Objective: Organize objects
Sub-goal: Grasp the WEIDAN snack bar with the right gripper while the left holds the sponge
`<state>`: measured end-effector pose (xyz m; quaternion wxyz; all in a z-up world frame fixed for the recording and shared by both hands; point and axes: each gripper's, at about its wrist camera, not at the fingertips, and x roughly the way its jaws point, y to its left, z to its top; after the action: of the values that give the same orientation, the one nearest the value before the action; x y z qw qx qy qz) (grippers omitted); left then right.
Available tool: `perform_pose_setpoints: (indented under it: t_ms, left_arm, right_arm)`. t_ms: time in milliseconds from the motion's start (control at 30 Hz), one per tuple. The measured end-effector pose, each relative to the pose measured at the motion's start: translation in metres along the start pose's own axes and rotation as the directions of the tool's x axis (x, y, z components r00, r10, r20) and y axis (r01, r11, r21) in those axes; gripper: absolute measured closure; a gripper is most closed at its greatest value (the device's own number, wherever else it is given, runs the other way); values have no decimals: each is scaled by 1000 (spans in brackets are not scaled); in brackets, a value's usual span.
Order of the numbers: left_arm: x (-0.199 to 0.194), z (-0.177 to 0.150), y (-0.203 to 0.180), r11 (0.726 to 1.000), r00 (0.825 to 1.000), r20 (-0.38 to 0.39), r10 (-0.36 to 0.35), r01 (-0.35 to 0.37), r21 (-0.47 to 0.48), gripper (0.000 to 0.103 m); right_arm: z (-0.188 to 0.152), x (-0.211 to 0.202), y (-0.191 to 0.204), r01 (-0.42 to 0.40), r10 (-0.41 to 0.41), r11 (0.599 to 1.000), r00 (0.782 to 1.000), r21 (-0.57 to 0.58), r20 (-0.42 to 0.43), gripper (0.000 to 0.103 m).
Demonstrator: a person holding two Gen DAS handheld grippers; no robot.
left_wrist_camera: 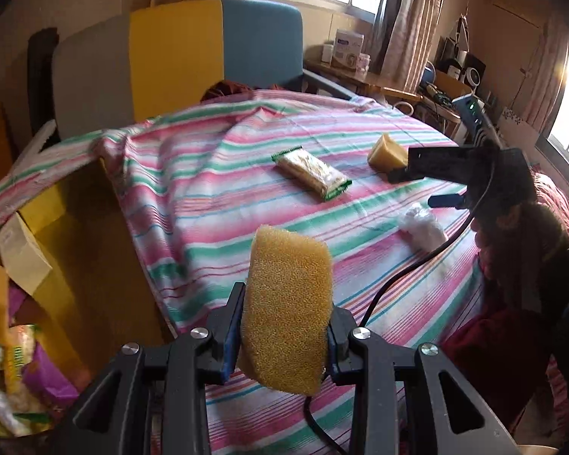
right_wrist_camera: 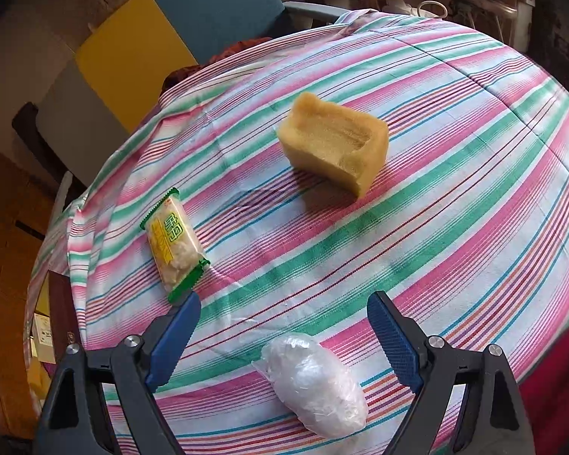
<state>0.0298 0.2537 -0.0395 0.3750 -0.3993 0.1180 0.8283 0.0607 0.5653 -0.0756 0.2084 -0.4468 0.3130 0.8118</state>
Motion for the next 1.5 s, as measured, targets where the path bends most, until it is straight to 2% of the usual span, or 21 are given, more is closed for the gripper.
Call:
perform_pose_setpoints:
  t_ms: [233, 533, 800, 900, 1067, 1133, 1367, 1500]
  left_arm:
    - [-17, 1, 12, 999, 999, 33, 28, -27, -20, 69]
    - [-22, -2, 32, 997, 999, 40, 31, -29, -69, 69]
    - [-24, -5, 44, 995, 999, 41, 32, -28, -100, 69]
    - [-23, -6, 47, 994, 999, 35, 32, -28, -109, 69]
    - [-21, -7, 53, 992, 999, 24, 31, -28, -126, 69]
    - [-19, -7, 55, 991, 999, 17, 29, -26, -132, 69]
    - [-18, -8, 60, 989, 1000, 11, 17, -15, -147, 69]
    - [-17, -8, 62, 988, 1000, 8, 14, -13, -155, 68]
  right_arm:
    - [-3, 4, 9, 8, -9, 999, 1000, -47, -11, 13]
    - [-13, 24, 41, 4, -22, 984, 995, -176, -98, 13]
    - [5, 51, 84, -13, -25, 960, 991, -279, -132, 13]
    - [12, 71, 103, -27, -34, 940, 985, -340, -172, 9]
    - [25, 97, 124, 71, -137, 892, 983, -447, -119, 7]
    - [28, 103, 129, 75, -140, 883, 984, -464, -108, 2]
    - [42, 109, 141, 90, -142, 872, 987, -481, -73, 3]
    - [40, 111, 140, 78, -141, 866, 986, -493, -92, 3]
